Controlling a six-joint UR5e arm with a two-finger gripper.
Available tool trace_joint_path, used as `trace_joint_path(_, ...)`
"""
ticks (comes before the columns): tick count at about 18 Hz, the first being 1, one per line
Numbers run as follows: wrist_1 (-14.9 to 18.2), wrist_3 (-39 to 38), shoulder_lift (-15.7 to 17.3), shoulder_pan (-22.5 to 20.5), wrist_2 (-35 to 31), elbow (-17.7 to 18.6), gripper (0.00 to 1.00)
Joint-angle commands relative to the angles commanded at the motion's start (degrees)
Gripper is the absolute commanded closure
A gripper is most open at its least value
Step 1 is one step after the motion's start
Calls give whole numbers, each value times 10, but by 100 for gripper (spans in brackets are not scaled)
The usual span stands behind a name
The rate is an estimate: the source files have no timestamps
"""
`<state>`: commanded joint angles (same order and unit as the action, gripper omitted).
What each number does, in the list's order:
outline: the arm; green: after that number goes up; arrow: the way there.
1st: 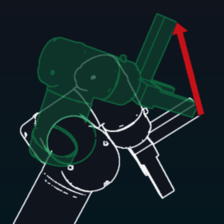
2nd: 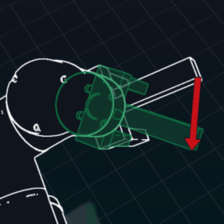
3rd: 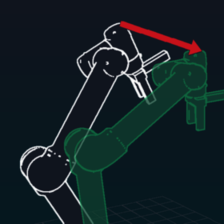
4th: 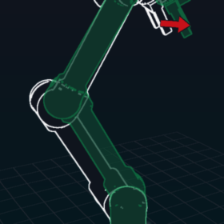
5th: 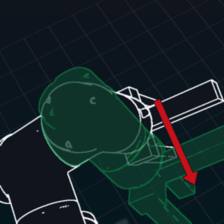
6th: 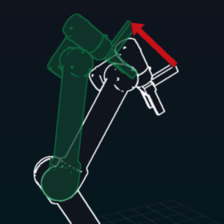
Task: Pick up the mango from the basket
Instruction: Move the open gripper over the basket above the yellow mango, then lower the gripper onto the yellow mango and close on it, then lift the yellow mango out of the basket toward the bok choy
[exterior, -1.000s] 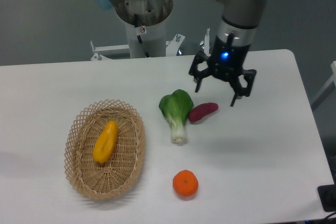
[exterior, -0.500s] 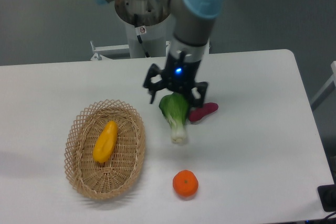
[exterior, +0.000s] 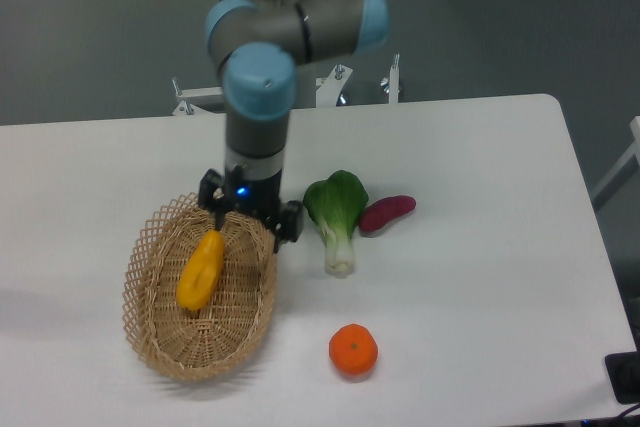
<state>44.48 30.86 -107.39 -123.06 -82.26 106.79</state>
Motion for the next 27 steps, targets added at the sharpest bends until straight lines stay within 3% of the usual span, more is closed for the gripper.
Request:
trace_joint_path(8, -14, -28, -47, 38, -33, -11, 0)
trace_joint_path(19, -15, -32, -69, 50, -51, -11, 0)
trace_joint_path(22, -16, -38, -71, 56, -62, -15, 28)
trace_joint_path(25, -17, -44, -70, 56, -62, -17, 62)
trace_joint_path(27, -18, -44, -69, 56, -62, -17, 63)
